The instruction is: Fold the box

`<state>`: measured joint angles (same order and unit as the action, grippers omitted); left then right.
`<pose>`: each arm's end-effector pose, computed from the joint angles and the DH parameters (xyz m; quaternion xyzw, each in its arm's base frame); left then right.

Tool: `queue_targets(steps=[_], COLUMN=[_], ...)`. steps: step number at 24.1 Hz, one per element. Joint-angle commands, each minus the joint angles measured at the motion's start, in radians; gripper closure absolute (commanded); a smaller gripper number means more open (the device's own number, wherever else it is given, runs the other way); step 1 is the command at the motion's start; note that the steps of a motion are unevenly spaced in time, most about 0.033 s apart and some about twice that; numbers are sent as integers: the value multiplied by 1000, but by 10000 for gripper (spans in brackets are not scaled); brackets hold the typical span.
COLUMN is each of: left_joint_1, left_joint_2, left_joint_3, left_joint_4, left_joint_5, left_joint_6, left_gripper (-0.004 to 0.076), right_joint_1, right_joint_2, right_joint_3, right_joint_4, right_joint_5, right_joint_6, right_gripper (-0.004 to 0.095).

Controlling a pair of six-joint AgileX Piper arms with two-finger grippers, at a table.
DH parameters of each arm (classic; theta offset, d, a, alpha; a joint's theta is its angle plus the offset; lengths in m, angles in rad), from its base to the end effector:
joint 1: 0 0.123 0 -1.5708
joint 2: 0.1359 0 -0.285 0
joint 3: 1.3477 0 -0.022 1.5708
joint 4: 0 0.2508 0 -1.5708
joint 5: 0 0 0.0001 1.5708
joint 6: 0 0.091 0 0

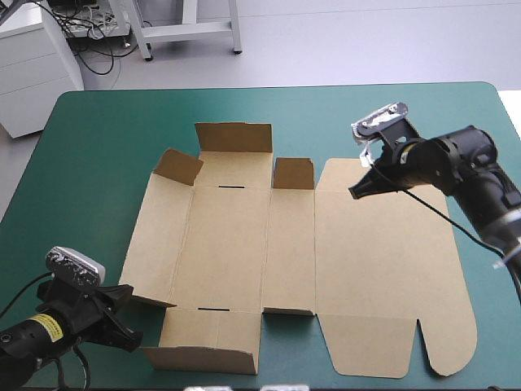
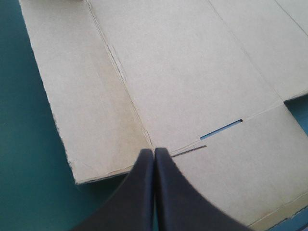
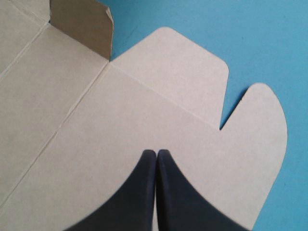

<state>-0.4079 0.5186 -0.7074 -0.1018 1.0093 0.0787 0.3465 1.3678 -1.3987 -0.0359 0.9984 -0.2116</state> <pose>0.0672 -0.0376 0.3254 0.2128 0.8873 -0.1162 0.3923 0.2692 0.0943 0.3886 -0.2630 0.9033 0.0054 0.3388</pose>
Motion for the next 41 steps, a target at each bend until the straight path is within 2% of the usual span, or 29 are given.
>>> queue_targets(steps=[1,7,16,18,26,32,37,41], left_joint_1=[-4,-4,-4,-4,-4,-4,-4,-4], left_joint_2=[11,11,11,11,16,96,277,401], left_joint_3=[-32,-32,-32,-32,-37,-157,-339,-434], left_joint_4=[-7,18,21,21,30,40,51,82], left_joint_5=[-74,-97,-97,-97,-90,-38,55,87], left_joint_6=[1,4,4,4,4,7,9,19], left_gripper=[756,756,756,756,756,747,643,482], right_joint_1=[-14,-16,-16,-16,-16,-16,-16,-16], right_joint_2=[-137,-344,-829,-879,-917,-917,-917,-917], right_joint_3=[87,298,597,636,657,657,659,659], right_joint_4=[-11,-4,36,36,36,36,36,36], right_joint_5=[-49,-78,-93,-90,-86,-86,-86,-86], right_joint_6=[1,49,148,150,150,150,150,150], right_gripper=[926,926,926,926,926,926,926,926])
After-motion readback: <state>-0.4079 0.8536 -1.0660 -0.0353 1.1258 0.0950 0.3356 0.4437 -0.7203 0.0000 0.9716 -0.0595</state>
